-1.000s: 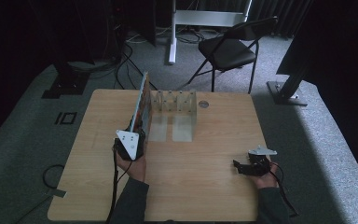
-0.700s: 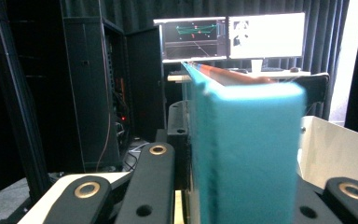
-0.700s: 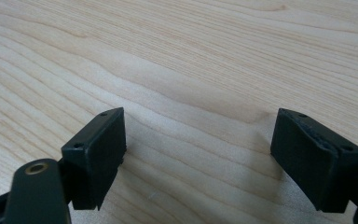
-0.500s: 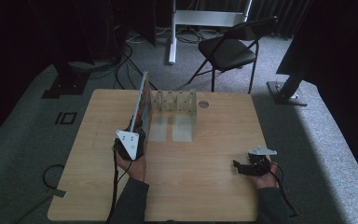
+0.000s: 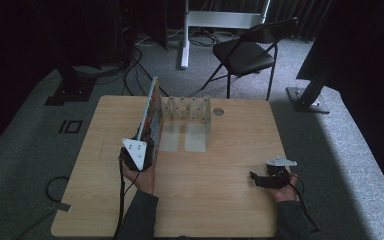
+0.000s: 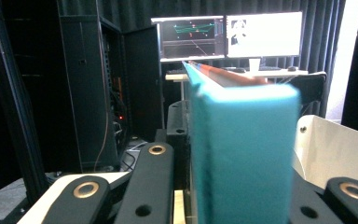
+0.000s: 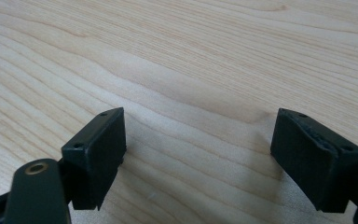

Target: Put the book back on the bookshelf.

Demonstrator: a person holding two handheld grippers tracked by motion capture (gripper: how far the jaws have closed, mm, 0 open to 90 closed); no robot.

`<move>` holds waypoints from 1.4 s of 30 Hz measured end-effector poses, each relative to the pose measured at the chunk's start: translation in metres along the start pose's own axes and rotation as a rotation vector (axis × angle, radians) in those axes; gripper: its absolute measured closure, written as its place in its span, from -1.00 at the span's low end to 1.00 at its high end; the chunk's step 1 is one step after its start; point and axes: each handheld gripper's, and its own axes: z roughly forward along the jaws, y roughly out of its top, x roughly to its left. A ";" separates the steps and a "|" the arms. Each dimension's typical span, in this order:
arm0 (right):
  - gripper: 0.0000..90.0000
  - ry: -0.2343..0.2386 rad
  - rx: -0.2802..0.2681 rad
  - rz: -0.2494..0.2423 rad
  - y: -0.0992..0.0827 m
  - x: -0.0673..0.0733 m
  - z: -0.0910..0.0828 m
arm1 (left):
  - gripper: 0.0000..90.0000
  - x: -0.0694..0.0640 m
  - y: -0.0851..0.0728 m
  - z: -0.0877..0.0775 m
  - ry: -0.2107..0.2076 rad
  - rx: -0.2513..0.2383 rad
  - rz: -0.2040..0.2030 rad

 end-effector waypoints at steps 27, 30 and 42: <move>-0.60 -0.001 0.001 0.000 0.000 0.000 0.000 | 0.74 0.007 -0.002 0.000 0.013 -0.006 -0.012; -0.60 -0.002 0.001 -0.001 0.000 0.000 0.000 | 0.73 0.008 -0.002 -0.001 0.013 -0.012 -0.016; -0.60 -0.002 0.001 -0.001 0.000 0.000 0.000 | 0.71 0.009 -0.002 -0.001 -0.002 -0.017 -0.009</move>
